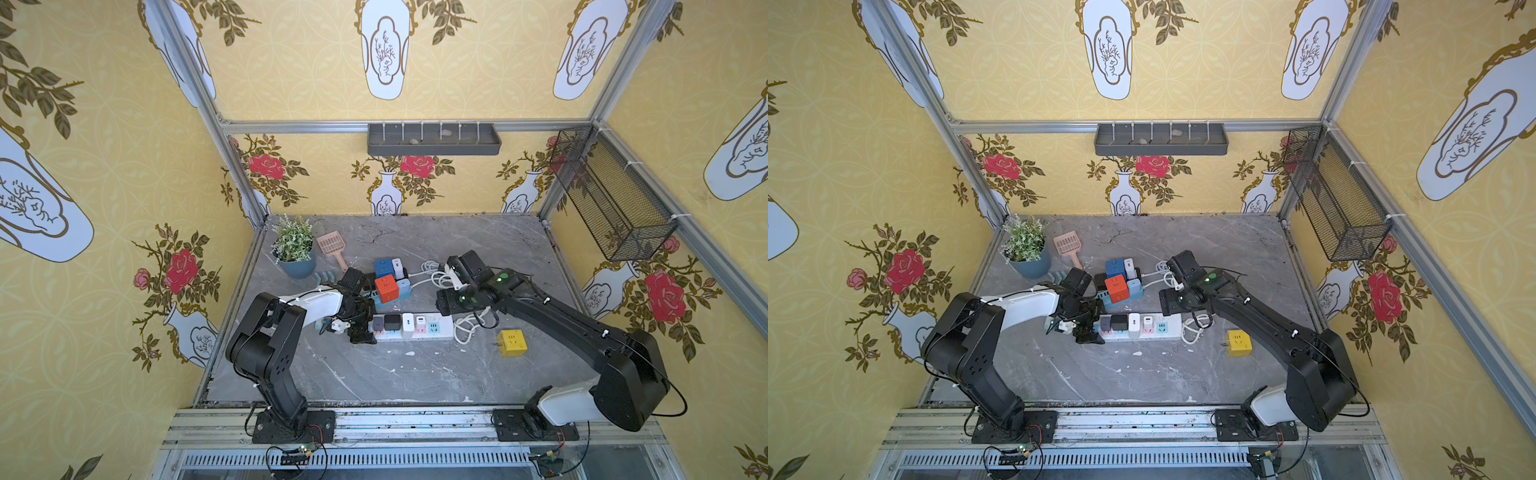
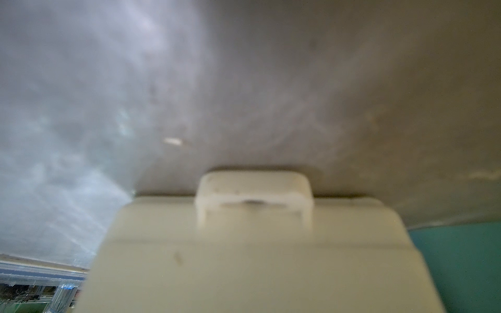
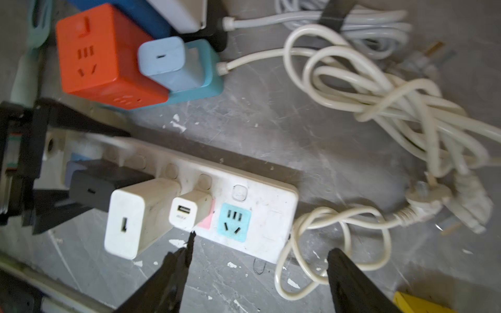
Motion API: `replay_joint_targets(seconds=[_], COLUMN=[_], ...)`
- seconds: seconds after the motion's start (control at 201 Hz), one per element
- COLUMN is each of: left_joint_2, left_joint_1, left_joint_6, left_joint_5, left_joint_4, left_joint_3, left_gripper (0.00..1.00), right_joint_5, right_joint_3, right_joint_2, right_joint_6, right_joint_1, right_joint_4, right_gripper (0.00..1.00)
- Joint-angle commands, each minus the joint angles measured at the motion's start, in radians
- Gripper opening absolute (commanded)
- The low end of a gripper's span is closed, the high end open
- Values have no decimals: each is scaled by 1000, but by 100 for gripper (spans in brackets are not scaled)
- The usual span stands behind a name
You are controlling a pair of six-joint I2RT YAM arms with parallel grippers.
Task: Pull the plug off the socket
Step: Remove the plug from the socket.
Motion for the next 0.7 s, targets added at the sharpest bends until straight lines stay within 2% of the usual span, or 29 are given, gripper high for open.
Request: replay_joint_targets(seconds=[0.0,0.229,0.697], left_joint_2=[23,23,22], left_joint_1=[-1,-2,-2], left_joint_6=[-364,-358,-344], left_joint_5=[-164,-153,-142], left_joint_4=[-33,-34,-37], left_joint_3=[-29,-31,-31], left_gripper=[26,26,25], right_joint_5=[-104,-221,-314], right_joint_3=[-32,-115,-153], right_joint_2=[-4,2,93], right_joint_6=[-167,-378,-751], right_joint_1=[5,5,2], right_joint_4=[138,251,276], right_gripper=[83,83,82])
